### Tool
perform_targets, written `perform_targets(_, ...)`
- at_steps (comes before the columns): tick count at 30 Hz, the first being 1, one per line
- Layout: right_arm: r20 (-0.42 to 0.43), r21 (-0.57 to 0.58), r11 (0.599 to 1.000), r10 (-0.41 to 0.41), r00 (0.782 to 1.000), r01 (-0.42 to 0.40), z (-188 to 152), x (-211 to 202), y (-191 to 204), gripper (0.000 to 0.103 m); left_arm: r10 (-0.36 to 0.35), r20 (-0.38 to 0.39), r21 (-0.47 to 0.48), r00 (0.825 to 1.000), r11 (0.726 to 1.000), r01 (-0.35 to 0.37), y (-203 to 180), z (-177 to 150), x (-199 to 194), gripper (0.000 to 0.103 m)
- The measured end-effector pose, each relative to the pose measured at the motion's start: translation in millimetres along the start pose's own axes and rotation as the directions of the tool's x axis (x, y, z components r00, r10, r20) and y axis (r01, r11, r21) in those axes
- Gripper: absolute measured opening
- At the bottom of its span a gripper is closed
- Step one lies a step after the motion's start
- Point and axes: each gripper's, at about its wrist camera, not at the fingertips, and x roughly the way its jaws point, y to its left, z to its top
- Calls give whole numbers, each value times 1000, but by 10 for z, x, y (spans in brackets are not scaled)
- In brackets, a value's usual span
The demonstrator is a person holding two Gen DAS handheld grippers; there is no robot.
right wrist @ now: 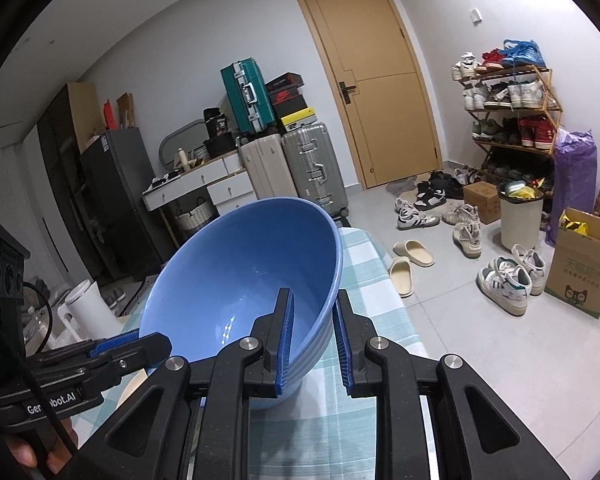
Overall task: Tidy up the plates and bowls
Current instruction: 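Carry the blue bowl over the nested bowls and lower it in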
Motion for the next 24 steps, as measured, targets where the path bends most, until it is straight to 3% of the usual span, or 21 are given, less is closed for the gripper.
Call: perform_targets(24,-66,-41,998,42,997,-45,-215,530,255,21,105,-38,8,994,994,-105,455,-90,285,29)
